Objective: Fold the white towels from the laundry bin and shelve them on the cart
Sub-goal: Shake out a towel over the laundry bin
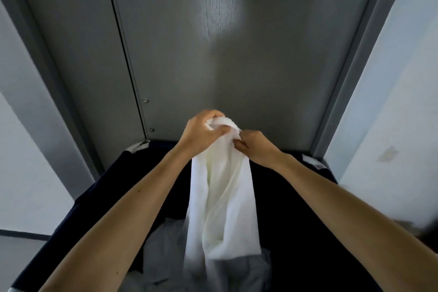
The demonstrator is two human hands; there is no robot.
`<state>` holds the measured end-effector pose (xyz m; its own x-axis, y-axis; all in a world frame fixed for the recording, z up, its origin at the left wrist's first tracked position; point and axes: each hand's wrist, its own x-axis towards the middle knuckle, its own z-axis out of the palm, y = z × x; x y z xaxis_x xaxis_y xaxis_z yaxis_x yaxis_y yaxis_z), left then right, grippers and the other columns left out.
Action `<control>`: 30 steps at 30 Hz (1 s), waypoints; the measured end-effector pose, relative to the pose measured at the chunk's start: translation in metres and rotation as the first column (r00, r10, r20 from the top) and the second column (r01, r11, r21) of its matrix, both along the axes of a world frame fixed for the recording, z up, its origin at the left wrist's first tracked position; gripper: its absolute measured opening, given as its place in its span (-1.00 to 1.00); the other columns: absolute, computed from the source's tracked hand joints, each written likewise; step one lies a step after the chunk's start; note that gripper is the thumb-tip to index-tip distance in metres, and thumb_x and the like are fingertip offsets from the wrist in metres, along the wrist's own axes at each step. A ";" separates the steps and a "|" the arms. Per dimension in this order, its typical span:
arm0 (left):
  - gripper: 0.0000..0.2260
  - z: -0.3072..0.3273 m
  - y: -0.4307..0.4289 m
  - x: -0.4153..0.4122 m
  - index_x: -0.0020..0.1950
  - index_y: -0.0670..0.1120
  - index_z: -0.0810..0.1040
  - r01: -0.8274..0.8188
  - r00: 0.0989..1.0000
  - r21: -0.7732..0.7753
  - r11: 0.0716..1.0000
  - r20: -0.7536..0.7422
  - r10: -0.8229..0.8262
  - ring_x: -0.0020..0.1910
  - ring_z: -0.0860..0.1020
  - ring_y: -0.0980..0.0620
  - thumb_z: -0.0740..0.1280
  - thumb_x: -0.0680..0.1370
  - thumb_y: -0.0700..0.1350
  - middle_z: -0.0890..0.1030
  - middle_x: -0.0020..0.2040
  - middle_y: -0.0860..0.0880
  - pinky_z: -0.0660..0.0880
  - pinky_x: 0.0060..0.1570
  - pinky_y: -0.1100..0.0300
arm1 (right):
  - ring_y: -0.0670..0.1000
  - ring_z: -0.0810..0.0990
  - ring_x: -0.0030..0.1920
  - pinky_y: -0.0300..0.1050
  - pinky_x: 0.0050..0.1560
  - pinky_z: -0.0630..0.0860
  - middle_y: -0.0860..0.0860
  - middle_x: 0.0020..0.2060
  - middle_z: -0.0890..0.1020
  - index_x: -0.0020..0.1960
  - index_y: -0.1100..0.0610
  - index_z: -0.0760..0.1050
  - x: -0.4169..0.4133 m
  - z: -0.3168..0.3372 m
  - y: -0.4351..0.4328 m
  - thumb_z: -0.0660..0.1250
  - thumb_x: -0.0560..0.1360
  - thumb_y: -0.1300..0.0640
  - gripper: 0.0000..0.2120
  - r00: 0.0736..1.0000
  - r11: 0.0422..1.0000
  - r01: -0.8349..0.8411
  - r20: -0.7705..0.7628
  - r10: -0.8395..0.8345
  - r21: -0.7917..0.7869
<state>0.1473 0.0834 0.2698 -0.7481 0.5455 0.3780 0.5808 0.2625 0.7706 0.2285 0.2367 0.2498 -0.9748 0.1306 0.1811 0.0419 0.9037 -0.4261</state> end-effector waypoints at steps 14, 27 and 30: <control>-0.86 -0.011 0.014 -0.005 -0.28 -0.04 0.51 -0.179 0.983 0.167 0.970 0.065 0.170 -0.34 0.41 0.16 0.38 0.48 -0.14 0.48 -0.36 0.09 0.30 -0.35 0.38 | 0.12 0.47 -0.20 -0.13 -0.22 0.29 0.12 -0.27 0.46 -0.30 0.19 0.36 0.002 -0.004 0.000 0.25 0.47 0.23 -0.81 0.998 0.999 0.040 -0.041 -0.041 -0.022; -0.69 -0.014 -0.020 -0.063 -0.36 -0.04 0.32 -0.569 0.806 0.310 0.762 0.391 0.444 -0.36 0.36 0.06 0.36 0.50 -0.04 0.40 -0.38 0.04 0.33 -0.27 0.18 | 0.26 0.53 0.13 -0.05 0.05 0.47 0.21 0.11 0.57 0.10 0.29 0.50 0.011 -0.033 0.038 0.16 0.49 0.26 -0.75 0.905 0.903 0.326 0.184 -0.384 0.281; -0.63 -0.026 -0.029 -0.066 -0.37 -0.07 0.24 -0.587 0.793 0.183 0.789 0.325 0.515 -0.30 0.33 0.00 0.35 0.51 -0.02 0.34 -0.37 0.00 0.27 -0.34 0.19 | 0.23 0.53 0.13 -0.04 0.02 0.48 0.19 0.11 0.56 0.12 0.28 0.49 0.011 -0.036 0.039 0.15 0.51 0.25 -0.75 0.900 0.888 0.305 0.201 -0.387 0.345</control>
